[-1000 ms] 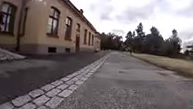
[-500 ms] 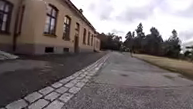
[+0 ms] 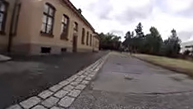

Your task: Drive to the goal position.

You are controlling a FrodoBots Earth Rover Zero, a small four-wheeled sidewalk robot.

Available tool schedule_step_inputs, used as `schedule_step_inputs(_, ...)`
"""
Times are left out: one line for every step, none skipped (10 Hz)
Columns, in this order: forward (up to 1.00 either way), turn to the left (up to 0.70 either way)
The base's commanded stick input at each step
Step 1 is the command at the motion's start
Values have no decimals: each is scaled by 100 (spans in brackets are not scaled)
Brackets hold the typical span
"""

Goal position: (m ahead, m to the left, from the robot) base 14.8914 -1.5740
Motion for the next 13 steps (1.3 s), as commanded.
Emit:
schedule_step_inputs(70,0)
schedule_step_inputs(70,0)
schedule_step_inputs(70,4)
schedule_step_inputs(70,10)
schedule_step_inputs(70,14)
schedule_step_inputs(70,14)
schedule_step_inputs(70,14)
schedule_step_inputs(70,14)
schedule_step_inputs(70,14)
schedule_step_inputs(70,14)
schedule_step_inputs(70,14)
schedule_step_inputs(70,14)
schedule_step_inputs(70,14)
